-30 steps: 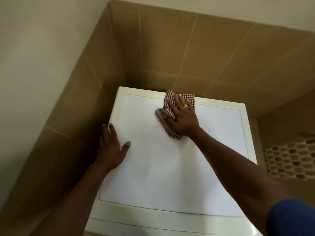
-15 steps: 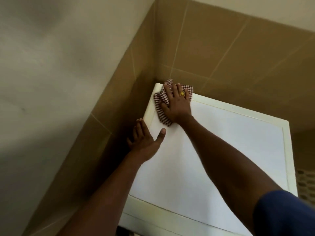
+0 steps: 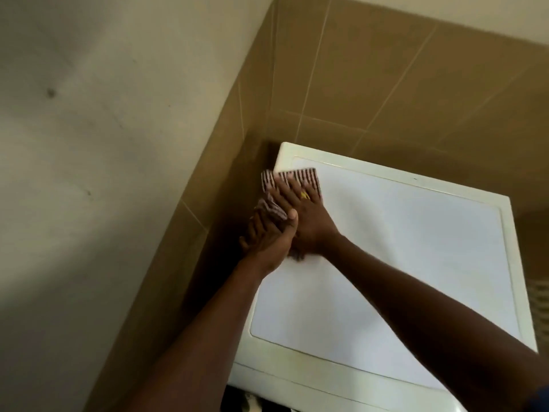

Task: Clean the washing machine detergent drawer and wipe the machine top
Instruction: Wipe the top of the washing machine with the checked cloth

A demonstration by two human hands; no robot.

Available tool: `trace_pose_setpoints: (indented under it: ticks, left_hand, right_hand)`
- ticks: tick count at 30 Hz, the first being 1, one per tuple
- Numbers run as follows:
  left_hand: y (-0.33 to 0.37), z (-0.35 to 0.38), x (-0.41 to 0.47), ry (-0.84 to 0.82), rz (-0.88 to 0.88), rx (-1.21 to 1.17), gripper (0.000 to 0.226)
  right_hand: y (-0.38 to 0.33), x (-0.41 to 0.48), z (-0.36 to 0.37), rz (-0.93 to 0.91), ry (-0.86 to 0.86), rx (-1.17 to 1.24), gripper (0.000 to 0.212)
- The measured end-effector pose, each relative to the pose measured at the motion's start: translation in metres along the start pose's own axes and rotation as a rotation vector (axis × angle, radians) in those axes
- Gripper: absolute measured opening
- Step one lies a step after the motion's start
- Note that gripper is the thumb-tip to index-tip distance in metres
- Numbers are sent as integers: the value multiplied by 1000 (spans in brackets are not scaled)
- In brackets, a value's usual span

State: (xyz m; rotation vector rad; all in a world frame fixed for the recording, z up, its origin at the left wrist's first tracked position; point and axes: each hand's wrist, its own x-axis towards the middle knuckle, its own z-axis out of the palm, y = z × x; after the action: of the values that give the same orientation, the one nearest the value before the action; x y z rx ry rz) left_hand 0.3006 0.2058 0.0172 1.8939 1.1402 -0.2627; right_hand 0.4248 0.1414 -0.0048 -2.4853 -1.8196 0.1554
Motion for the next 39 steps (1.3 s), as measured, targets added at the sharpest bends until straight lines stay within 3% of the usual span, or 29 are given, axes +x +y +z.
trace_pose_setpoints:
  ticks: [2,3,7,9,10,12,14,16,18,20,22,24,26,28,30,34,36,39]
  left_hand:
    - [-3,0,4,-22,-27,-25,101]
    - [-4,1,5,-38,-26,-36,96]
    - [-1,2,5,-35,-10,-33,85]
    - [-6,1,11,-24,3,-62,78]
    - [-13,0,10,-27,40,-102,74]
    - [-35,-1,3,-14,166,-117,70]
    - [-67,-2,-13,17,197,27,67]
    - [-95,-1,-34,-12,180,123,68]
    - [-113,0,-51,-52,165,148,69]
    - [-118,0,-57,-88,149,162,68]
    - [-119,0,-59,-110,165,172,67]
    - [-121,-3,-56,-93,209,186,67]
    - [-125,-7,-53,-92,230,189,66]
    - [-124,-9,-53,-104,232,196,65]
    - [-122,-8,-55,-99,221,214,64]
    - [-124,-6,-55,-84,225,236,63]
    - [-126,-7,-53,-87,230,232,62]
    - [-122,-11,-52,-132,209,162,63]
  right_hand:
    - [22,-54,4,-70,8,-45,73]
    - [38,-74,2,-8,25,-55,72]
    - [75,-72,-5,594,99,16,77]
    - [41,-46,-6,678,63,64,80]
    - [17,-45,-3,598,30,63,80]
    - [-18,-74,4,264,-34,13,78]
    - [-15,-125,8,45,-29,-27,77]
    - [9,-160,10,130,40,-8,76]
    - [30,-162,7,393,85,1,74]
    - [29,-130,3,640,104,75,75]
    - [-2,-92,0,742,98,127,78]
    - [-44,-76,2,551,46,92,79]
    - [-67,-106,9,184,-29,10,75]
    - [-57,-150,12,35,-43,-34,75]
    - [-23,-169,11,123,8,-45,75]
    - [-24,-116,2,598,88,67,77]
    - [-73,-92,4,526,60,66,78]
    - [-111,-126,15,195,-14,1,75]
